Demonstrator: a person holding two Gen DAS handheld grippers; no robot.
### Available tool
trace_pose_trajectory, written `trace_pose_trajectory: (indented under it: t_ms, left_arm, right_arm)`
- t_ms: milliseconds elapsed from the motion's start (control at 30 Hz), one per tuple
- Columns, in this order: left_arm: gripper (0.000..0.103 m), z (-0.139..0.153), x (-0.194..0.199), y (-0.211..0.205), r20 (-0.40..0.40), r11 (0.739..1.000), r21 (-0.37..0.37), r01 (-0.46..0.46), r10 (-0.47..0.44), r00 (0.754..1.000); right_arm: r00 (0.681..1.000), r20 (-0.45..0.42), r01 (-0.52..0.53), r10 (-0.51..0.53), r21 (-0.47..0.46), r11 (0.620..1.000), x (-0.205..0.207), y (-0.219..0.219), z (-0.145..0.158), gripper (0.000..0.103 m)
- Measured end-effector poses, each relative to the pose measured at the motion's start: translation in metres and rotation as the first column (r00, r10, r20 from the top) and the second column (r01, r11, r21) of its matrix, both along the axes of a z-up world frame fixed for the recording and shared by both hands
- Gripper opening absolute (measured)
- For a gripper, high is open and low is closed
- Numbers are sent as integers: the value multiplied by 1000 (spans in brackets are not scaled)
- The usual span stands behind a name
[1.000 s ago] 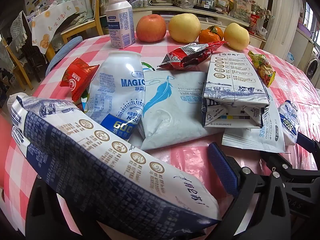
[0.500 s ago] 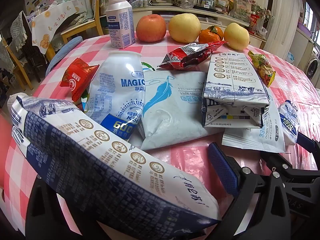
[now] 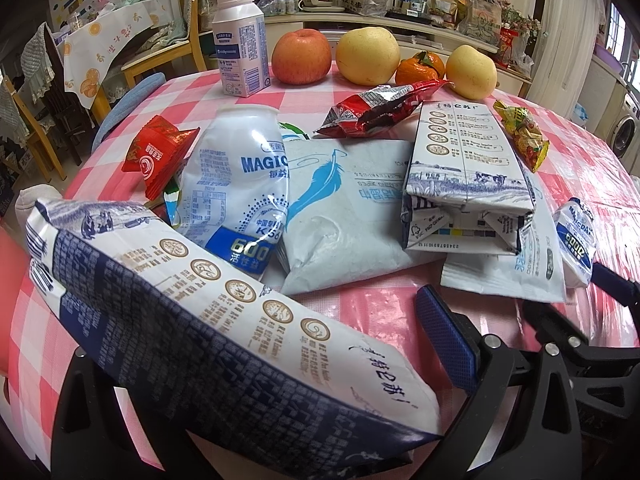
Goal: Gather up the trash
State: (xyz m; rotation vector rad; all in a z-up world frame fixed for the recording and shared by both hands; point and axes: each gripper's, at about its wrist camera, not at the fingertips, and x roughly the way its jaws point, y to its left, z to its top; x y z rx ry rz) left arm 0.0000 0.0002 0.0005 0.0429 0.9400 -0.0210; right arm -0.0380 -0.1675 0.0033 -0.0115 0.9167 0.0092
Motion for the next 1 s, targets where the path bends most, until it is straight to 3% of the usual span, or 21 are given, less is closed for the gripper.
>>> trace_pose_trajectory:
  t_ms: [300, 633, 1000]
  left_arm:
    - [99, 22, -34, 7, 100, 998, -55, 10, -5, 995]
    - [99, 67, -77, 31, 235, 999, -50, 7, 5, 972]
    - [99, 92, -116, 59, 294, 998, -70, 2, 19, 956]
  right_arm:
    - [990, 138, 20, -17, -24, 1000, -29, 1, 29, 99]
    - [961, 271, 58, -53, -11, 998, -68, 4, 58, 99]
    - [919, 388, 89, -75, -17, 996, -113, 13, 74, 99]
